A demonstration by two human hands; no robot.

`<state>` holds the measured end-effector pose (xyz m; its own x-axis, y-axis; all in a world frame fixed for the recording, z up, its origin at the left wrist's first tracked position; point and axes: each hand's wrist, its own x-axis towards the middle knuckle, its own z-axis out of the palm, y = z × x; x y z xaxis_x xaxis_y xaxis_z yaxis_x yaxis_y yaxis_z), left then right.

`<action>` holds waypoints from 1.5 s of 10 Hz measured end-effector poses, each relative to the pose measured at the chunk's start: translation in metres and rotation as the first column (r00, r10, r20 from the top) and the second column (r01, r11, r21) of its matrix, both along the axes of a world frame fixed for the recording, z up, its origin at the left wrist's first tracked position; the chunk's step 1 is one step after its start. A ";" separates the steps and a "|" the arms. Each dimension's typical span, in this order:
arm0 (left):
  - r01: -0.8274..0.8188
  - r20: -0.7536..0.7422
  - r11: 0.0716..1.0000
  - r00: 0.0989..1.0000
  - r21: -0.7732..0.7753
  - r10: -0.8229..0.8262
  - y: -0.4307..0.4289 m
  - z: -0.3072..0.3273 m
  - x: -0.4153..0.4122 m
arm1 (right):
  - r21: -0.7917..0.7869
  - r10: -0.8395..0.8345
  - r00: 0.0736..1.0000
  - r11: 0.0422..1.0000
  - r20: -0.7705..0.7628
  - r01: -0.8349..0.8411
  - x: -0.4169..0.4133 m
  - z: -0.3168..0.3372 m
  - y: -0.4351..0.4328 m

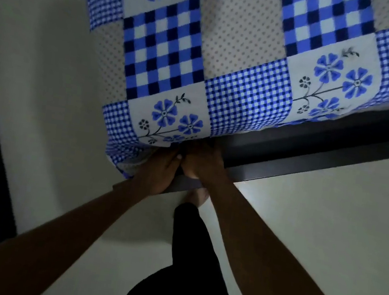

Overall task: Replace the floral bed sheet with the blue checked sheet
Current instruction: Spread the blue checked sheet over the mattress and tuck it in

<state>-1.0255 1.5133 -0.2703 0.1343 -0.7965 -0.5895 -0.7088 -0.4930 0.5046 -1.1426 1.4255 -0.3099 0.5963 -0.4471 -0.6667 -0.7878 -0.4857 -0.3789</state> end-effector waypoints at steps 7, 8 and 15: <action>0.474 0.059 0.878 0.877 0.063 -0.477 0.033 0.004 0.086 | -0.045 -0.056 0.998 0.997 -0.026 0.055 0.041 0.018 0.039; 0.634 0.156 0.769 0.754 0.079 -0.638 0.041 -0.019 0.128 | -0.022 -0.160 0.987 0.987 -0.032 0.160 0.047 0.027 0.045; 0.954 0.334 0.203 0.270 -0.222 -0.903 -0.021 -0.002 0.266 | -0.035 -0.606 0.785 0.794 -0.129 0.607 0.159 0.028 0.109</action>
